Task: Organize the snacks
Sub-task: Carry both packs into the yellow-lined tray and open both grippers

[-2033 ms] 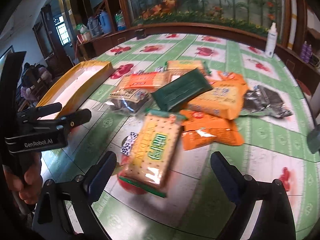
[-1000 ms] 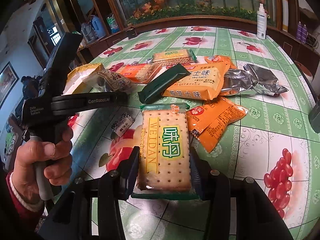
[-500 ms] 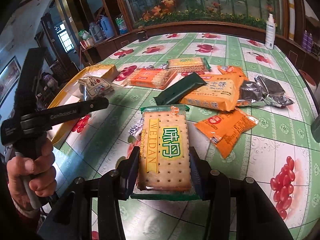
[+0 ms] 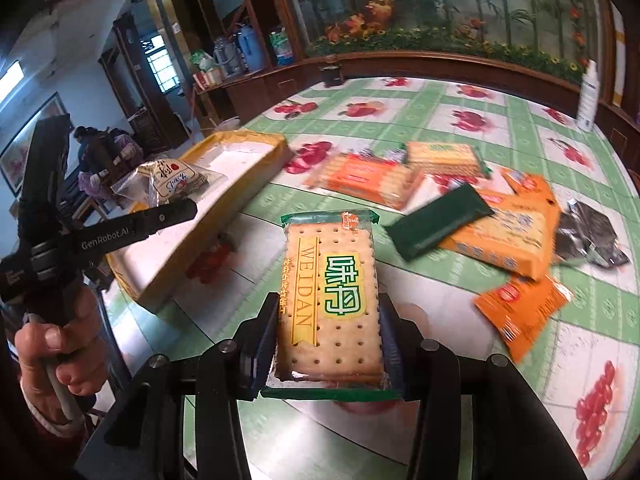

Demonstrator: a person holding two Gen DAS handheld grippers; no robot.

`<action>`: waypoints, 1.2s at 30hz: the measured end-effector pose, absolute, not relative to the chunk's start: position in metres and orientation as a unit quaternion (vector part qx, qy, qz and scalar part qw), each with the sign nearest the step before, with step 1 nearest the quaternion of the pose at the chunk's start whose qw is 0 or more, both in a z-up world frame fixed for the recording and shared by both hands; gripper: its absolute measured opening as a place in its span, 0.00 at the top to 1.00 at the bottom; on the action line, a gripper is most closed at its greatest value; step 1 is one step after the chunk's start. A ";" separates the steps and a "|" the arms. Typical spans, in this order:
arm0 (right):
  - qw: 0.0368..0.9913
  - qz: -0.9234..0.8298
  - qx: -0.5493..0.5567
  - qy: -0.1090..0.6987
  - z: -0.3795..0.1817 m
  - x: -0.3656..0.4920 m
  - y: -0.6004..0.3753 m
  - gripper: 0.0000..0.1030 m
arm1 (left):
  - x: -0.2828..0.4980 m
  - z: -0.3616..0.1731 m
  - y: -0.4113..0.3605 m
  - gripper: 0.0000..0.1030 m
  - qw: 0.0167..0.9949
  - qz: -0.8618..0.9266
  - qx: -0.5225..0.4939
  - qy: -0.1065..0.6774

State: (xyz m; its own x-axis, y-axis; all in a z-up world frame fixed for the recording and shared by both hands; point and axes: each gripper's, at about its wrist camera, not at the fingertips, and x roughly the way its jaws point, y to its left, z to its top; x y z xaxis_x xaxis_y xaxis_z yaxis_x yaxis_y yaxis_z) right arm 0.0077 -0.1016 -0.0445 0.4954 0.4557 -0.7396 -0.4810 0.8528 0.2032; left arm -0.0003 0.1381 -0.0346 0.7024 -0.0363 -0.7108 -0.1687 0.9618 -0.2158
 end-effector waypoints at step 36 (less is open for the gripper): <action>0.810 0.376 -0.024 0.450 -0.069 0.141 0.127 0.45 | 0.009 -0.075 0.225 0.39 0.880 0.123 -0.186 0.420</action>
State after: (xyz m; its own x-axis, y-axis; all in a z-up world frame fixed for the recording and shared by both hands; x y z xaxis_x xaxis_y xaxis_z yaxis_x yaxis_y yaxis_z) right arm 0.1408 0.1271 -0.0687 0.3134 0.5866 -0.7468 -0.6304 0.7167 0.2983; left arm 0.0094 0.2251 -0.0747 0.6172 0.0604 -0.7845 -0.3722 0.9008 -0.2235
